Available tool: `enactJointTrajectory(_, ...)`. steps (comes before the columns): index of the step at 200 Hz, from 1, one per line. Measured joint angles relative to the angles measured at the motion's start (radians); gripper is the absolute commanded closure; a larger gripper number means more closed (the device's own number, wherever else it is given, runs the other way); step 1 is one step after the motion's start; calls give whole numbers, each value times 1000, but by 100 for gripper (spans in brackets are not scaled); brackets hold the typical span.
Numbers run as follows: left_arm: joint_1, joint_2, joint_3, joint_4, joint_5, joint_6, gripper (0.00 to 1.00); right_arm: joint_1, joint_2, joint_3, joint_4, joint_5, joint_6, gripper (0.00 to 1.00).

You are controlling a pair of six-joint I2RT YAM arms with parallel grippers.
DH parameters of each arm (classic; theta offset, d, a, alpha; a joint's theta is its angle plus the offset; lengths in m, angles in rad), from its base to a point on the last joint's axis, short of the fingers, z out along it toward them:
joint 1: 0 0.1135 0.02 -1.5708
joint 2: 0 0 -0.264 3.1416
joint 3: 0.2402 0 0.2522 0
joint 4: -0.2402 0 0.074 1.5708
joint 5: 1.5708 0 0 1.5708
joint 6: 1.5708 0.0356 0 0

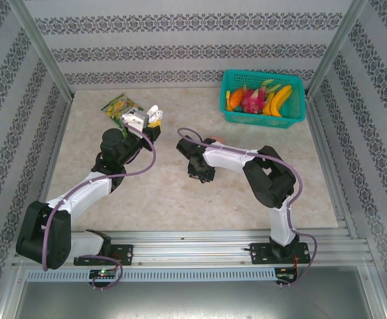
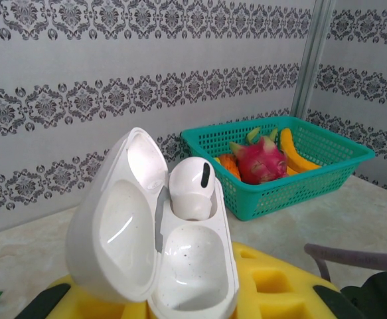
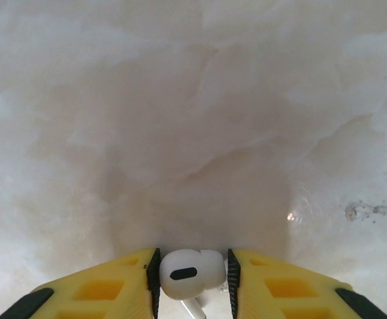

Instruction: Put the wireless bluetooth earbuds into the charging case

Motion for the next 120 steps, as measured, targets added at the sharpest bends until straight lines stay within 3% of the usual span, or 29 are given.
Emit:
enactJointTrajectory(33,0,-4,0,0,0,0,100,-13,14,24,-29,-32,-110,66)
enactJointTrajectory(61,0,-5,0,0,0,0,100,-14,15,25,-28,-45,-170,58)
enactJointTrajectory(120,0,-5,0,0,0,-3,100,-18,14,24,-15,-55,-158,52)
